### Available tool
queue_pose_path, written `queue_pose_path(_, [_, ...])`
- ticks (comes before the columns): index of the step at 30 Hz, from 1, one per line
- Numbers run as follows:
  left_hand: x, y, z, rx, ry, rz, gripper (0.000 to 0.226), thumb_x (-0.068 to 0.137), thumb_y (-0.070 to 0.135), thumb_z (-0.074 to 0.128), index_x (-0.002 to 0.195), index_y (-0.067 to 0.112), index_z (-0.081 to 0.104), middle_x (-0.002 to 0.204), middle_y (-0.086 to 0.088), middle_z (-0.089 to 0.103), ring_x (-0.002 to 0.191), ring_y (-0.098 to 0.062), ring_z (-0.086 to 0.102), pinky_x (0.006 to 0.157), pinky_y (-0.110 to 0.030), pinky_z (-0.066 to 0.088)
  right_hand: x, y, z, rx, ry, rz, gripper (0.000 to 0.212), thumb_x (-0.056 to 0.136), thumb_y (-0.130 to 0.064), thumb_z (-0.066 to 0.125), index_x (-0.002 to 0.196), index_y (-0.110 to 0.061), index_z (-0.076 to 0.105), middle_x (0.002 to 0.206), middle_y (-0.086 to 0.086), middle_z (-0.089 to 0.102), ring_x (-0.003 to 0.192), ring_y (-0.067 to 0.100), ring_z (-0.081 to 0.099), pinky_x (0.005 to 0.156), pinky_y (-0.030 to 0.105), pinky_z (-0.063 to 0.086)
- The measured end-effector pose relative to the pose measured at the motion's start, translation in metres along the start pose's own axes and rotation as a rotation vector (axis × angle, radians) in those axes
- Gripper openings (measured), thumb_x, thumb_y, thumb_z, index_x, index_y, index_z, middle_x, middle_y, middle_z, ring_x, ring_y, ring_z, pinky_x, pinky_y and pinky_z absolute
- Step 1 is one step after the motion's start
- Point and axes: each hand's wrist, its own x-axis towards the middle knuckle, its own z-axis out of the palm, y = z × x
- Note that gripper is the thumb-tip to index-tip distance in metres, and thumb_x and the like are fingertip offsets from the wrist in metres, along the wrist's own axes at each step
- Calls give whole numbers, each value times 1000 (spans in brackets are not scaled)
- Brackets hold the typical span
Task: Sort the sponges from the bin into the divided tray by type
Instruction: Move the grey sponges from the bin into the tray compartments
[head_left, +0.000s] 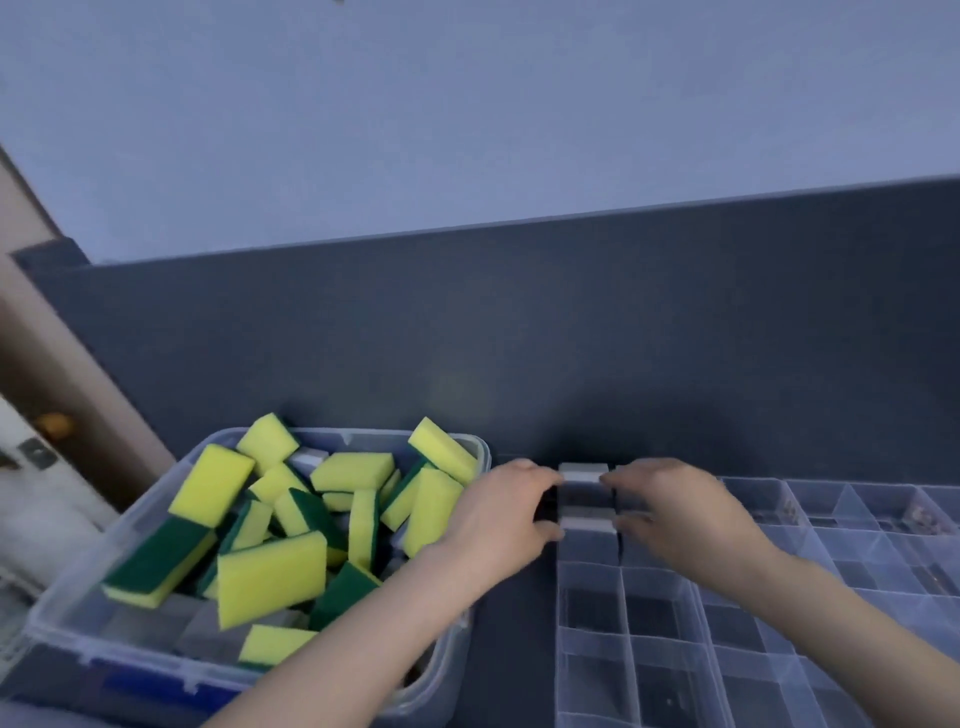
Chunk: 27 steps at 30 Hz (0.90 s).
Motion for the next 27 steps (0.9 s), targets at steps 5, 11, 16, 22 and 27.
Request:
queue_pose_path(5, [-46, -54, -44, -23, 195, -131, 41, 85, 33, 67, 124, 32, 59, 120, 11, 61, 109, -11, 57, 90, -30, 47, 17, -68, -2, 154, 107, -188, 35, 86, -23, 62, 120, -30, 62, 113, -12, 64, 111, 11, 56, 82, 16, 37])
queue_pose_path(11, [-110, -132, -77, -37, 243, -382, 32, 82, 27, 71, 114, 30, 66, 108, 11, 66, 98, -6, 62, 84, -31, 52, 38, -136, 22, 197, 7, -359, 34, 90, -26, 58, 124, -30, 59, 124, -12, 61, 116, 11, 54, 96, 23, 41])
queue_pose_path(16, [-150, -172, -87, -46, 181, -453, 31, 85, 32, 69, 115, 33, 65, 112, 15, 63, 99, -1, 58, 85, -25, 50, 48, -178, 42, 153, -141, -396, 29, 90, -28, 55, 118, -23, 63, 116, -7, 65, 107, 13, 58, 91, 27, 47])
queue_pose_path(22, [-166, -197, -92, -91, 86, -351, 37, 80, 44, 71, 116, 36, 64, 105, 23, 56, 99, 1, 55, 81, -22, 47, 54, -214, 50, 132, -208, -368, 24, 89, -36, 58, 108, -26, 67, 102, -10, 69, 90, 9, 61, 81, 28, 52])
queue_pose_path(27, [-157, -214, -82, 57, -33, -239, 52, 74, 49, 71, 124, 38, 57, 114, 15, 51, 105, -8, 48, 81, -31, 48, 58, -245, 48, 130, -230, -304, 32, 88, -42, 59, 116, -28, 64, 108, -11, 67, 95, 9, 60, 83, 28, 51])
